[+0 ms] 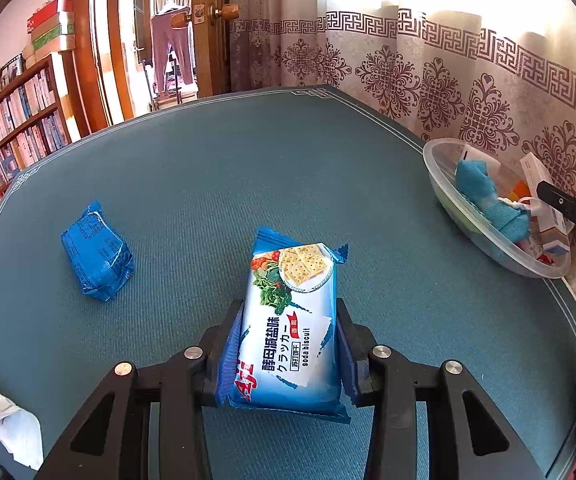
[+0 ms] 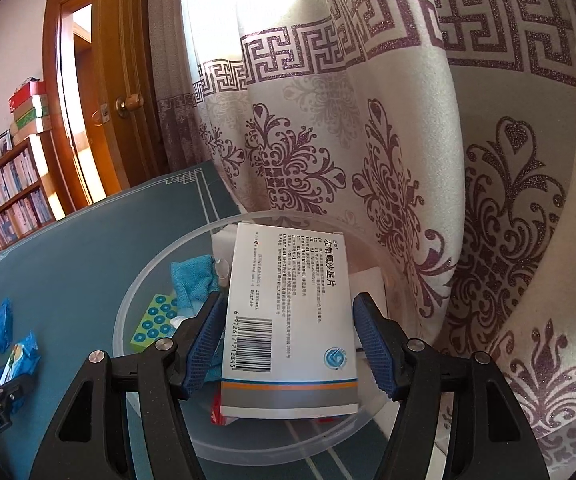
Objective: Organize objects
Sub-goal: 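Carry the medicine box and cracker packet over the bowl with both grippers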
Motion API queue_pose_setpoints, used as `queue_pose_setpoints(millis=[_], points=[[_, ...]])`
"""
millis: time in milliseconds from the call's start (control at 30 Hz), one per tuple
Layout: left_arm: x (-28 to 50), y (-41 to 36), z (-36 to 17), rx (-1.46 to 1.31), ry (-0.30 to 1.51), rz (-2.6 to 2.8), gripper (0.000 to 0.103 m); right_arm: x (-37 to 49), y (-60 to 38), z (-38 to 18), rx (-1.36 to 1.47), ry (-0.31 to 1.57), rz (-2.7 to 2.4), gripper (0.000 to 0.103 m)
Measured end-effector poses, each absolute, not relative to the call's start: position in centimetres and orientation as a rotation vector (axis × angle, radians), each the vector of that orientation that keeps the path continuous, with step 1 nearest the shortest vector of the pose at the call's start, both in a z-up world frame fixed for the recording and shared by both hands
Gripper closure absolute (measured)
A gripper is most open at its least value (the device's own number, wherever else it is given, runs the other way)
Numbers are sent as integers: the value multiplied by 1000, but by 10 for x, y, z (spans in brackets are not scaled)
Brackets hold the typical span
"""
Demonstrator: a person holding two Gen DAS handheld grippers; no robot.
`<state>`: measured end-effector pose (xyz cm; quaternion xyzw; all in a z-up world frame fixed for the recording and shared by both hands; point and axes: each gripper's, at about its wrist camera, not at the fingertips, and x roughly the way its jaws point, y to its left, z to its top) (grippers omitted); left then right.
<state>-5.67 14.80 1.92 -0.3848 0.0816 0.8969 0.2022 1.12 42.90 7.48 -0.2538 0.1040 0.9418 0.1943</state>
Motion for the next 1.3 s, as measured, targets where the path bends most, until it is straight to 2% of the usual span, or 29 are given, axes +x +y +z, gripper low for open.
queue_pose_setpoints(millis=[500,1300], points=[[-58,206,39,-987,289,2405,59,41,393,80,-543,120,2665,34],[-96,310,56,-962,206,2192,59,53,393,82,-457,186,2673,34]])
